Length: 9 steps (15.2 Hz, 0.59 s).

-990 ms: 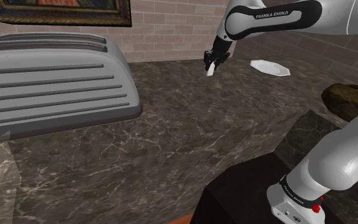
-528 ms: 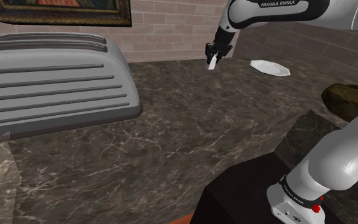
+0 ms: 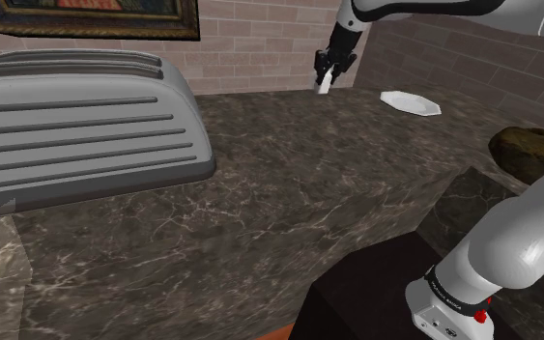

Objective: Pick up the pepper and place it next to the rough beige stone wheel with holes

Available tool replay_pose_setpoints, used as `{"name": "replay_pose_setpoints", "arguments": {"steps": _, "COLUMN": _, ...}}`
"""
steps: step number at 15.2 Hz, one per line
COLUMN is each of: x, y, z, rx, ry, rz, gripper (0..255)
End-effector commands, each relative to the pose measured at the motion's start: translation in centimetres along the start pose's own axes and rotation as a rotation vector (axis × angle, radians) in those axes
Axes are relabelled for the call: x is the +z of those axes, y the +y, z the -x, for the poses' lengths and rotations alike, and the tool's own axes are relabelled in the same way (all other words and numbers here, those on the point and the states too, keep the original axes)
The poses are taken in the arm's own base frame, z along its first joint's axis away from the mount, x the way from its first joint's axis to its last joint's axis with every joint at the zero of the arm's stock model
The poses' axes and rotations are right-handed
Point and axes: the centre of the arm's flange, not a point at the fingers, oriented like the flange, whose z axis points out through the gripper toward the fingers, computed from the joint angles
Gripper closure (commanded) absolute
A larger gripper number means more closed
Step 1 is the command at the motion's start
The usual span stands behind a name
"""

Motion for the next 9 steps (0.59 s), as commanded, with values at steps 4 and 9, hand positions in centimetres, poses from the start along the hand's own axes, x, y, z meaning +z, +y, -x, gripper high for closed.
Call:
{"name": "replay_pose_setpoints", "arguments": {"steps": 4, "x": -2.6, "y": 0.0, "z": -0.6, "rx": 0.0, "ry": 0.0, "rz": 0.0, "gripper": 255}}
{"name": "replay_pose_setpoints", "arguments": {"steps": 9, "x": -5.1, "y": -0.1, "z": -1.3, "rx": 0.0, "ry": 0.0, "rz": 0.0, "gripper": 255}}
